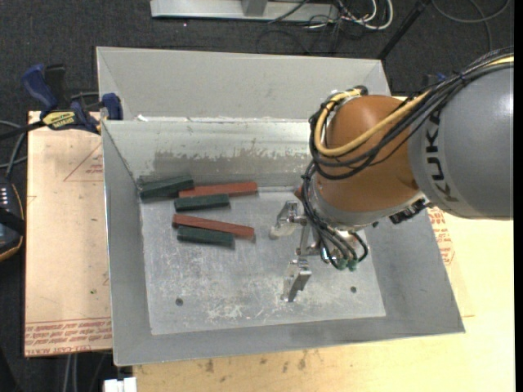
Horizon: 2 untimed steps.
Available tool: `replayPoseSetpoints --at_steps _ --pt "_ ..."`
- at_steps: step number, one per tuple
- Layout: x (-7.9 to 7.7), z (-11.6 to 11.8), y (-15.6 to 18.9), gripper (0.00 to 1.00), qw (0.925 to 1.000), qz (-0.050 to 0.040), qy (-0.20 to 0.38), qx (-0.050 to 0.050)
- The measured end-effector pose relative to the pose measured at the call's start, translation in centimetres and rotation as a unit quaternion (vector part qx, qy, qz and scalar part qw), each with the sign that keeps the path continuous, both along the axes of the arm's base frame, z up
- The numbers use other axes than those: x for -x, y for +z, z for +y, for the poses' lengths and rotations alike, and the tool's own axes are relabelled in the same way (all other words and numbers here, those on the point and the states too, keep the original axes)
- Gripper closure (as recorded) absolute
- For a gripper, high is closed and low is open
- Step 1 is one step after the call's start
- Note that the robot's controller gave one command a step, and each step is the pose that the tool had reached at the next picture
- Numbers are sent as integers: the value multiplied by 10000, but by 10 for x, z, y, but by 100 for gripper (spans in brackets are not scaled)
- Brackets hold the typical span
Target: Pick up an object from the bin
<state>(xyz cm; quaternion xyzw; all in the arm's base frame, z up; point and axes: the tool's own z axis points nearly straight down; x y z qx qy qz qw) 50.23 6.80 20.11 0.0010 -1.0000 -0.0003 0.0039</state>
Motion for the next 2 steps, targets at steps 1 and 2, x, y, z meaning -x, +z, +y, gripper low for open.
replayPoseSetpoints --at_steps 1,2 --pt "-2 0 4 0 10000 -38 -10 -3" --pt "-58 30 -40 0 10000 -98 -4 -10"
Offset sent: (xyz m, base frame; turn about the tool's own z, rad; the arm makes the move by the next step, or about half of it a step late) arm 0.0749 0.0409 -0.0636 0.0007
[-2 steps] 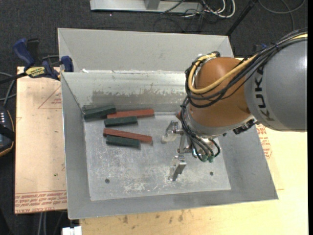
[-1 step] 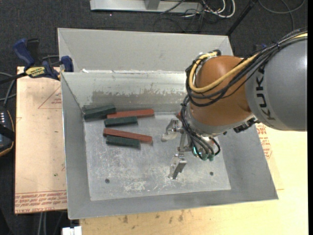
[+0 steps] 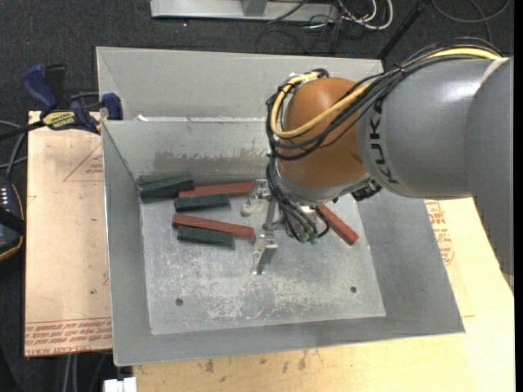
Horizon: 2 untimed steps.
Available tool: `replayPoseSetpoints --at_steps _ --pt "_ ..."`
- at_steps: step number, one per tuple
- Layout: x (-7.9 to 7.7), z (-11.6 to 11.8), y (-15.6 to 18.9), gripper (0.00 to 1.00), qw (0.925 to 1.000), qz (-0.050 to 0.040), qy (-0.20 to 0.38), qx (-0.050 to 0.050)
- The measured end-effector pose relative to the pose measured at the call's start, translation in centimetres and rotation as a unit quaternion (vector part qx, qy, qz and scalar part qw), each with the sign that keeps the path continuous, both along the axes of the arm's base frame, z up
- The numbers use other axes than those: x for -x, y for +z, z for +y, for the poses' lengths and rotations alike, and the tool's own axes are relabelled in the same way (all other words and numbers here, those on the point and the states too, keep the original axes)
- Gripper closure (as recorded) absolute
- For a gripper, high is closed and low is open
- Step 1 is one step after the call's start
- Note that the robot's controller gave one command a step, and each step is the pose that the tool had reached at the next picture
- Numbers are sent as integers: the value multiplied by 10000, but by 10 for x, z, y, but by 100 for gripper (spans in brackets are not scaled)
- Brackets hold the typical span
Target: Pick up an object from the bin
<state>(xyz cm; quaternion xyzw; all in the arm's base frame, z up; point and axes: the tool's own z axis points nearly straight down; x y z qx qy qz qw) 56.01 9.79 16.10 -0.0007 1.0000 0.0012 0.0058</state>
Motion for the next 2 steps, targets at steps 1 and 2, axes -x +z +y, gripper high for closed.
replayPoseSetpoints --at_steps 1,2 --pt "-9 38 -59 100 9993 56 -368 3" --pt "-9 38 -59 100 9993 56 -370 3"
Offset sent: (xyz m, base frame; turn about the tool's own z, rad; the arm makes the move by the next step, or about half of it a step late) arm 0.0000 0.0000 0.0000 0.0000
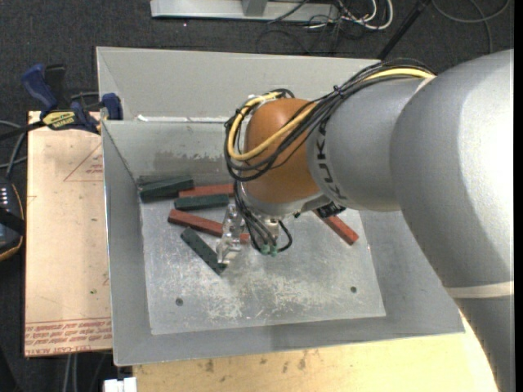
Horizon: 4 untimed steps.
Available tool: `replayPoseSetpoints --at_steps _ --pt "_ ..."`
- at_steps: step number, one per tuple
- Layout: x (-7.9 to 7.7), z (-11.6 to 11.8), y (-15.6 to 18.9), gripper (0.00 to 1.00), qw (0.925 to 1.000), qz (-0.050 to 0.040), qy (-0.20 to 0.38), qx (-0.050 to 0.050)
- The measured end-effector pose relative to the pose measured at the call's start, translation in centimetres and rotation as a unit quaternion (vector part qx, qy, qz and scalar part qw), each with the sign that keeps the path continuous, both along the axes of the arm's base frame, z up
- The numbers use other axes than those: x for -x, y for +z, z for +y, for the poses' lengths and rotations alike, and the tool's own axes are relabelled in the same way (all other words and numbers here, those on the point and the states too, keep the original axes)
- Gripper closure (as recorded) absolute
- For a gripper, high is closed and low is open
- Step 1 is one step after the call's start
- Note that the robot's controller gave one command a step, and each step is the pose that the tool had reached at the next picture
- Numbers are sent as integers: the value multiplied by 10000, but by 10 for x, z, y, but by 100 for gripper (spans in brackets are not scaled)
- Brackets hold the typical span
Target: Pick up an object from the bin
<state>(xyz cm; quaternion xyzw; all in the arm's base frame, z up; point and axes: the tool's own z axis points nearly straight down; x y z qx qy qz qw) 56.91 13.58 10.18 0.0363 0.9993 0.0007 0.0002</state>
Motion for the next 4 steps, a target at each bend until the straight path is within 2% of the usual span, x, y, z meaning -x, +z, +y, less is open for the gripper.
replayPoseSetpoints --at_steps 1,2,3,4 --pt "7 1 30 100 9986 19 519 8" --pt "19 9 37 0 9806 5 1960 1" --pt "19 8 38 0 9808 -1 1951 0" --pt "0 7 -10 0 9836 -39 1805 -1"
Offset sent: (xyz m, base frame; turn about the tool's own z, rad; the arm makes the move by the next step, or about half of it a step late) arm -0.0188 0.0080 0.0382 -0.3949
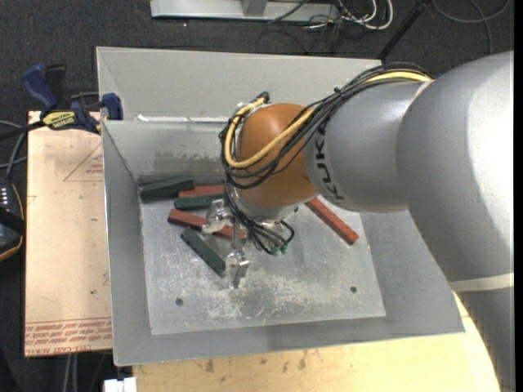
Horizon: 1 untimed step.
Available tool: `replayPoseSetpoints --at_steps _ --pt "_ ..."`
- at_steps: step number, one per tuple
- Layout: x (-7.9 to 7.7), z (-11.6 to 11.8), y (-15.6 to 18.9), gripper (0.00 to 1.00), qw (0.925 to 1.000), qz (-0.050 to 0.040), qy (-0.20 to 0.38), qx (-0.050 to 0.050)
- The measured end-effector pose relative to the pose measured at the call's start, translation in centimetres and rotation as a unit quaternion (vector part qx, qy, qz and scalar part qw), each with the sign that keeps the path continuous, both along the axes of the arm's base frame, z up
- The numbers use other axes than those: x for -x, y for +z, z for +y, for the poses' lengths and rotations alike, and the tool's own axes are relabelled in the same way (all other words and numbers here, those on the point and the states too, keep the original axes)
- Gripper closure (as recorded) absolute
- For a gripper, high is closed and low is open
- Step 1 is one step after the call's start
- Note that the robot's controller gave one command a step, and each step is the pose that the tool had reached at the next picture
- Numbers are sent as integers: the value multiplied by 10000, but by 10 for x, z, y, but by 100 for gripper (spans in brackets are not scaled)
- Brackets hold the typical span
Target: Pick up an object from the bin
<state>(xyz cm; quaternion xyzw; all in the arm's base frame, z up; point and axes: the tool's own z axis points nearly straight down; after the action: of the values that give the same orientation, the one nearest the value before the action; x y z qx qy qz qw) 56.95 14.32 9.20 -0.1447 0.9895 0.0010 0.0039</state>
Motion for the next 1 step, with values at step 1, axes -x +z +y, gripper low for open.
replayPoseSetpoints --at_steps 1 --pt "-4 2 -12 0 10000 -36 -69 -21"
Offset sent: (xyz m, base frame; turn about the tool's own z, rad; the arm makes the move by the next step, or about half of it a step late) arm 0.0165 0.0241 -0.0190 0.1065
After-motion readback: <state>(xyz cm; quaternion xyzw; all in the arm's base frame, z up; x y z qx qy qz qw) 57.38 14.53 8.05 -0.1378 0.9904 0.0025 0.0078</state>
